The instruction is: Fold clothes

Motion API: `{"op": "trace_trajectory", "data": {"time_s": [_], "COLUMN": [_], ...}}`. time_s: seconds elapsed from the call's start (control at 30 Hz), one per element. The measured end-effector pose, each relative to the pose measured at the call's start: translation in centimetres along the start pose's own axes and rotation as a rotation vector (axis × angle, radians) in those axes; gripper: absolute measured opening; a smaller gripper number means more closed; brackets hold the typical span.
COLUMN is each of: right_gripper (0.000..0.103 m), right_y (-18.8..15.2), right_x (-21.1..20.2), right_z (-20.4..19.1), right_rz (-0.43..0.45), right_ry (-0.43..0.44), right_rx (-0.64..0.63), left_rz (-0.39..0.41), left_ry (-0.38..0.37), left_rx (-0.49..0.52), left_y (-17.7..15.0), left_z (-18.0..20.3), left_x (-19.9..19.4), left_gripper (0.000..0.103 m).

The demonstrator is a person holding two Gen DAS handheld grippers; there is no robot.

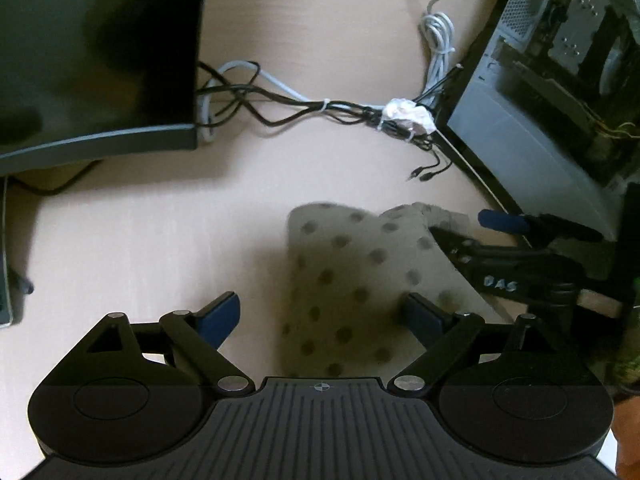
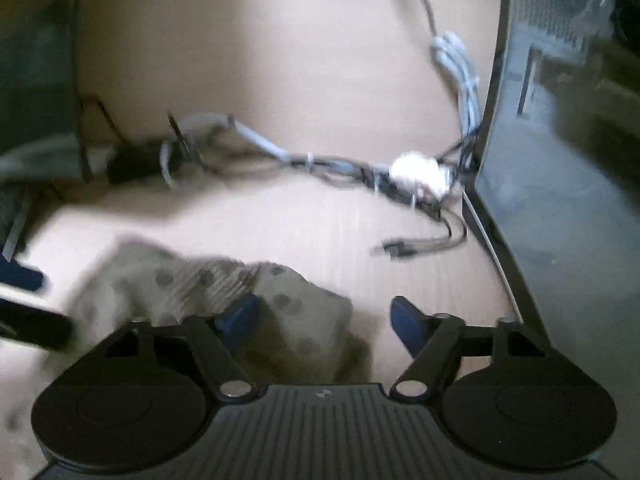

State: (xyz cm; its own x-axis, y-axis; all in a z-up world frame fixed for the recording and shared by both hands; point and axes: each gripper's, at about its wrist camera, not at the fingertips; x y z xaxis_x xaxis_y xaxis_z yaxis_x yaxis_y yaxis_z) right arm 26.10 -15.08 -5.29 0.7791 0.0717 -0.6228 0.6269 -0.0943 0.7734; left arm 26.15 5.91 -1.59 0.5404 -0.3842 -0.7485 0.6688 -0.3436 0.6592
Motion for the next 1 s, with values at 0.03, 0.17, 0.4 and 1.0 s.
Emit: {"op": "trace_trajectory", "data": {"time_s": [0.03, 0.17, 0.4, 1.0], "right_gripper": [0.082, 0.082, 0.087, 0.068], "right_y": [-0.1, -0.5, -2.7, -4.4], "right_x": [-0.3, -3.4, -5.1, 0.7], "right_z": [0.1, 1.4, 3.0, -17.7], "right_rz": [0.011, 0.020, -0.151, -0.289], "right_ry": [-0.035, -0.049, 0.180, 0.693], "right_rx": [-0.026, -0.017, 0.122, -0.095], "left_rz": [-0.001, -0.008, -0.028, 0.013], "left_ry": [0.006, 0.024, -0.045, 0.259], "left_rx": [0.002, 0.008, 0.000, -0.319], "left_y": [-0.1, -0.7, -2.3, -13.3], "left_z": [0.1, 0.5, 2.2, -8.2], "left_x": [-0.2, -0.6, 0.5, -9.9], "left_gripper": [0.093, 0.093, 0.092, 0.073]}}
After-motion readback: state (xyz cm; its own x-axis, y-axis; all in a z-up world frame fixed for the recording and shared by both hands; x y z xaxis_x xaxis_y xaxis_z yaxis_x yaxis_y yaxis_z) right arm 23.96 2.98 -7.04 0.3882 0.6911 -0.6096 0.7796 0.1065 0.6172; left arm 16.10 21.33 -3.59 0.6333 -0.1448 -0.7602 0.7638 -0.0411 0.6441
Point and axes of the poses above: each gripper's, at about its wrist camera, not at the fingertips, and x roughly the way its jaws point, z to its right, y to its top, and after that the axes turned 14 degrees about x, right-handed
